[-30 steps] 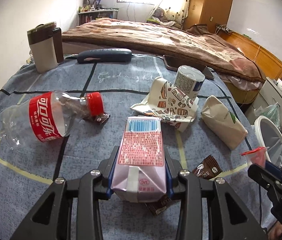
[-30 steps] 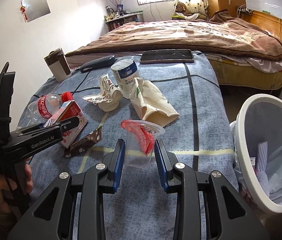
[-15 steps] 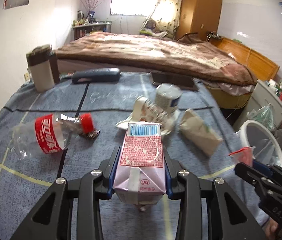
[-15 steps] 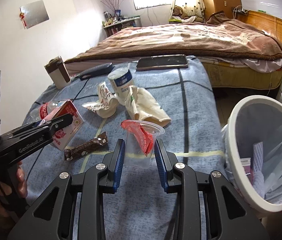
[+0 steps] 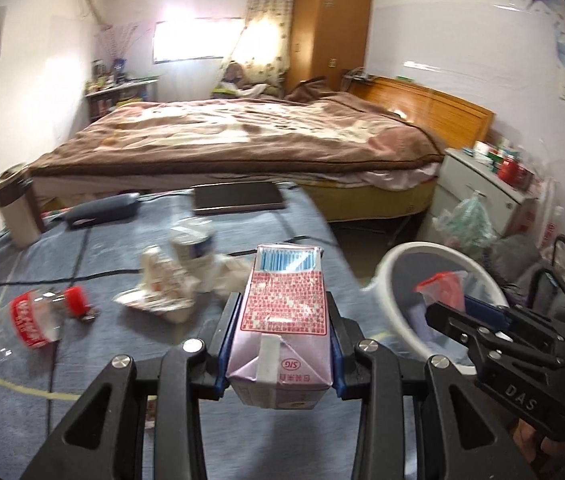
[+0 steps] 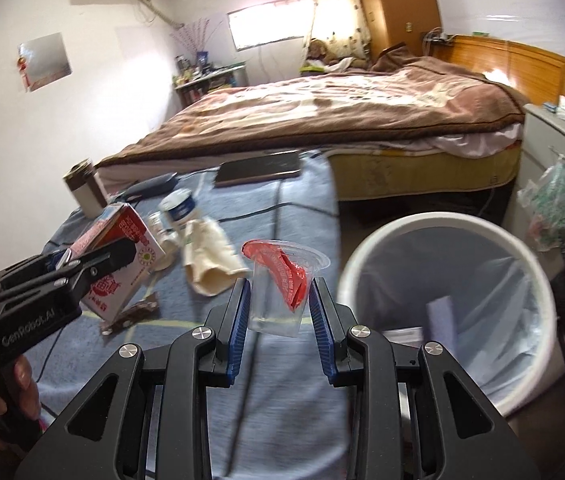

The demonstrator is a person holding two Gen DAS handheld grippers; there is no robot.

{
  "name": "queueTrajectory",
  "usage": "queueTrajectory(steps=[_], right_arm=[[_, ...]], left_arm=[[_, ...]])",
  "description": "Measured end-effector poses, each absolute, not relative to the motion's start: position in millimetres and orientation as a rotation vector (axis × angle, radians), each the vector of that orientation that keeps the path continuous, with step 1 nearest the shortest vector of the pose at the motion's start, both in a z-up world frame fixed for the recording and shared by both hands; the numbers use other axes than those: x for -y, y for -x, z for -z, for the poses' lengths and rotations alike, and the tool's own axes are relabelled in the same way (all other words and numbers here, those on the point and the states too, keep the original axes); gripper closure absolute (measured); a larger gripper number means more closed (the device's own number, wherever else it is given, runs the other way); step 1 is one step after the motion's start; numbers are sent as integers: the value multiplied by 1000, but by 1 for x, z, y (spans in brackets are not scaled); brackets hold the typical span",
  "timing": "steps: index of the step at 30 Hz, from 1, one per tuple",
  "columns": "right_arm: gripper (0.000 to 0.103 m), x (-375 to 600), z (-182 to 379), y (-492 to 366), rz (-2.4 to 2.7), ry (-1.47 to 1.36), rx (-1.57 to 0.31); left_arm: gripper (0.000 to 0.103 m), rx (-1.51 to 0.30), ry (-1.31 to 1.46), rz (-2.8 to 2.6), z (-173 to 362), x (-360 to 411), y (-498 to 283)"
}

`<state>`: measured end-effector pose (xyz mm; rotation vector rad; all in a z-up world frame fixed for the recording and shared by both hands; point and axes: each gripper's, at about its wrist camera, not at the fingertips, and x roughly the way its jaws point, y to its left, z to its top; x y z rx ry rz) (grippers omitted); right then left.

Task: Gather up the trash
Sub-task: 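Carry the carton and cup over the white bin and open both tools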

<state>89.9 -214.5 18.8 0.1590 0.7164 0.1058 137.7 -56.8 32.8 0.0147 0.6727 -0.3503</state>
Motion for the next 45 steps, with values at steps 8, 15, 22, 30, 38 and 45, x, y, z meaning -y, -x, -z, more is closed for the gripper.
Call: queueTrajectory(steps=[8,15,22,30,38,45], right_arm=[[70,274,-22,-83,33,-174,-710],[70,312,-15,-82,104,-182,-737],[70,338,6,-88,135,-195,-810],[70,351,23,-96,146,-201,-878],[46,351,24,-96,172,-182,-889],[40,351,18,-93,176,-212,-863]], left_arm=[[64,-688,-52,485,-31,123,-134],[64,-711,-69,565,-23,172,-135],[64,-760,-80,608,-7,207,-139],[64,-814,-89,617,11,223,-146],[52,-826,-58,617,10,219,-151],[51,-798,-51,610,0,206,-147]])
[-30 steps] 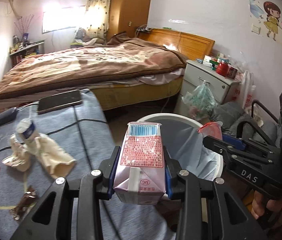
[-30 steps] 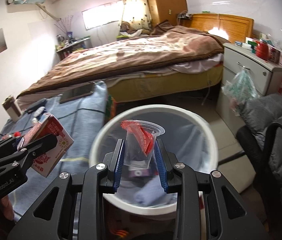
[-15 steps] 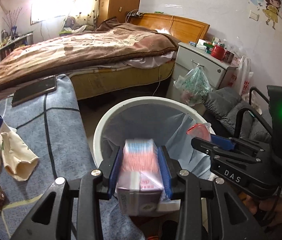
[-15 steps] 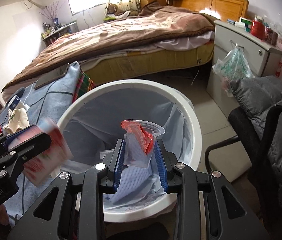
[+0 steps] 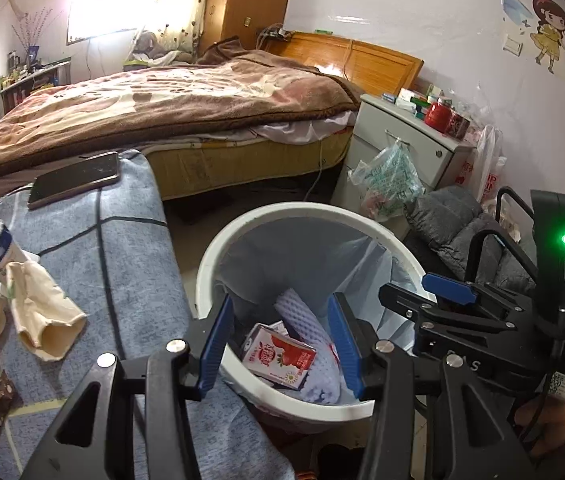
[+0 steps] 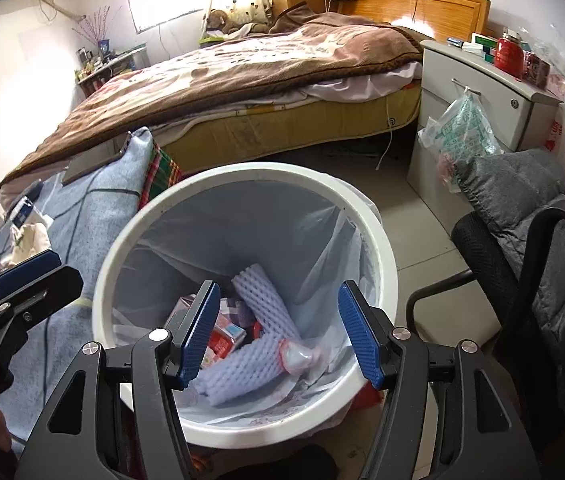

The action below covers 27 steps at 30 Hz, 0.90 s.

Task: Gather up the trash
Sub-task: 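Carry the carton and cup over the white bin and open both tools, then move both tools back over the bed toward the bottle and cloth bag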

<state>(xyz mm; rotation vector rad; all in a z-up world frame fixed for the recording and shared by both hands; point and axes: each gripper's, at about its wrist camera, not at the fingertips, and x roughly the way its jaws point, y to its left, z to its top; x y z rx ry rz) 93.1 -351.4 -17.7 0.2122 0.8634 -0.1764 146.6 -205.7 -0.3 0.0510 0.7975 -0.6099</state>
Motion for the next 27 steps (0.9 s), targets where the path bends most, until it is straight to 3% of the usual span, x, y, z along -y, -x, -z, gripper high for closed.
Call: queueTrajectory(steps=[27], right_arm=[[40,252,-8,-96,-35,-166,-756]], left_arm=[[46,-704,48,367,-21,44,-123]])
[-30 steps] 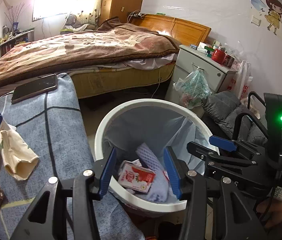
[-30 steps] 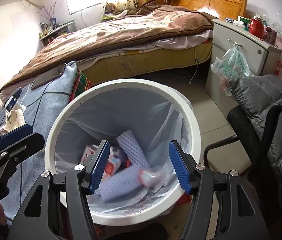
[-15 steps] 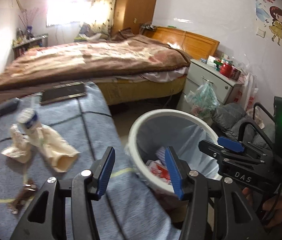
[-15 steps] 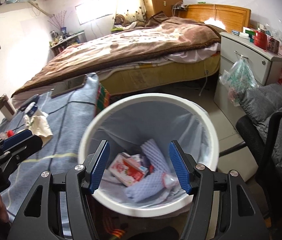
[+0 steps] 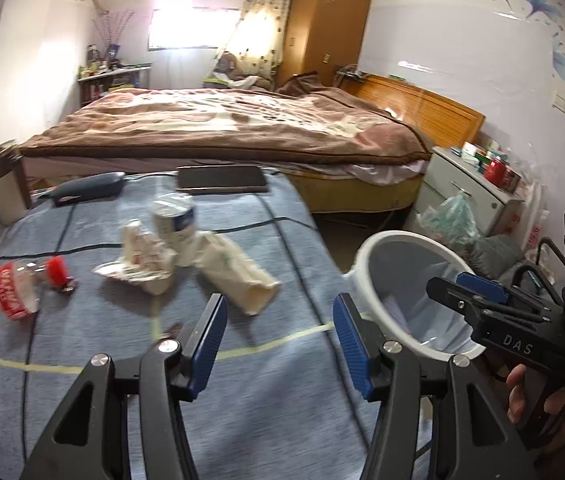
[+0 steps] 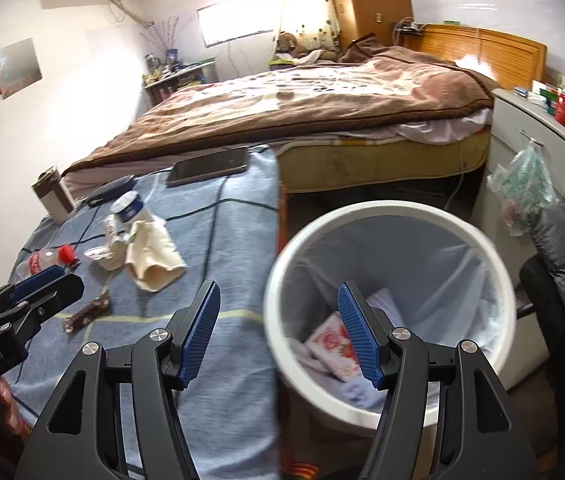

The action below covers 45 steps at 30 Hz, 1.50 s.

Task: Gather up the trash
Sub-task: 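Move both tools back over the bed toward the bottle and cloth bag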

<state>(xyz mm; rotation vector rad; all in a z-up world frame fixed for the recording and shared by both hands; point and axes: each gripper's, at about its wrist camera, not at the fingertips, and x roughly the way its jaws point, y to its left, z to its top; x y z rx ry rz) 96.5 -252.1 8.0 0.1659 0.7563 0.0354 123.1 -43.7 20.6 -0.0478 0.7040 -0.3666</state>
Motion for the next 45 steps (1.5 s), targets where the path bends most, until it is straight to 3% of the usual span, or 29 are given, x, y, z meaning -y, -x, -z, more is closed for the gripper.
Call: queueTrajectory(steps=[28,41,43,45], right_arm=[[40,136,9,-141,-223,-27,-824],[40,118,28,-169,-217,15,-870],[48,118,30,-172,-215,8,-874],[65,117,31,-173,-203,9,-877]], left_arm=[[40,-729,147,67,-2,-129,-138],[39,-767,158,57,17,-151,-150],[39,-763,162,42,16,-159,-152],[39,-754,166,19,15,-169,-153]])
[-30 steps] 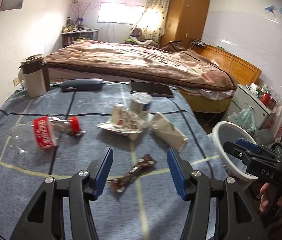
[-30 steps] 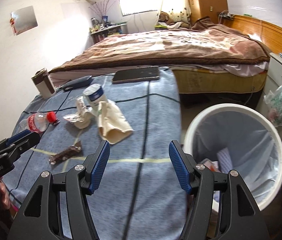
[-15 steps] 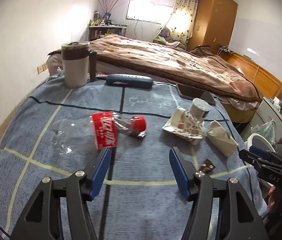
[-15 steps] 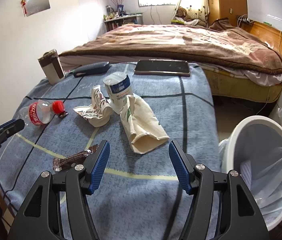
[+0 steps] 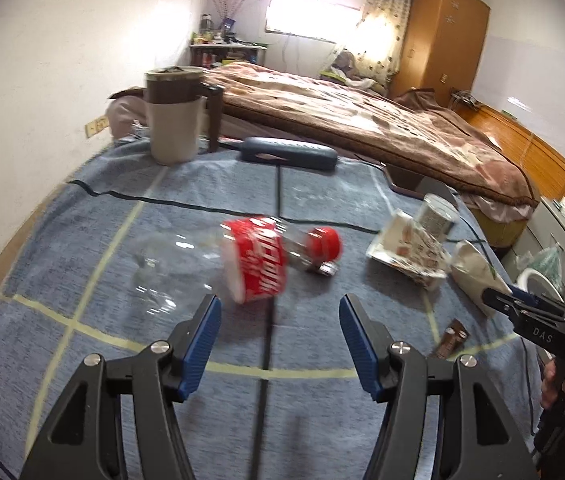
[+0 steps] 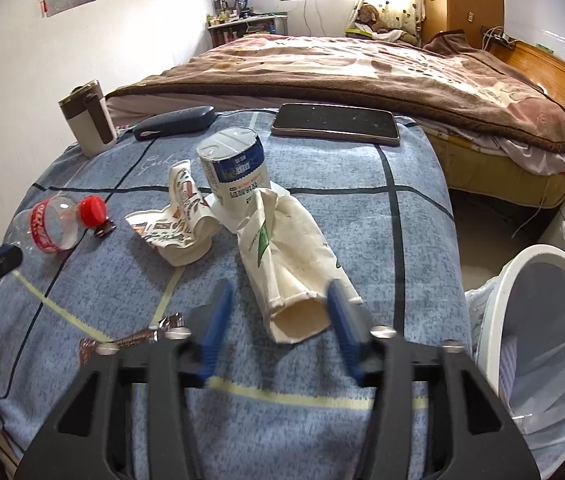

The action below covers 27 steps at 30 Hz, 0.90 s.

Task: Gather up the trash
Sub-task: 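Move both tools back over the bed toward the bottle and cloth bag, then grasp the Coca-Cola bottle with the left tool while the right tool grasps the cloth bag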

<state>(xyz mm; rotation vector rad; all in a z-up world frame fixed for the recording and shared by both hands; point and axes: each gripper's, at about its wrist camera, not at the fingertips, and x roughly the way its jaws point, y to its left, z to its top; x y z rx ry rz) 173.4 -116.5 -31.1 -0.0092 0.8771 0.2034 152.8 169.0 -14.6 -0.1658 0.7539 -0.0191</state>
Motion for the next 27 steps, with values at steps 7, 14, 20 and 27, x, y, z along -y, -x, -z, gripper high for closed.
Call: queueTrajectory(steps=[7,14,20,27], right_arm=[[90,112,28,-168,-225,-11,-860],[92,106,31,-163,-245,-6,-858],[92,105,30,-162,-264,-23,-853],[92,105,30,-162,-257,-27,-852]], left_arm=[[38,-761,228,-30,20,-201,-164],[37,-739,263,-75,21,-226,-164],[33,-748,288,-36,22,-236,-173],[33,-772,362,114,30,-216,-170]])
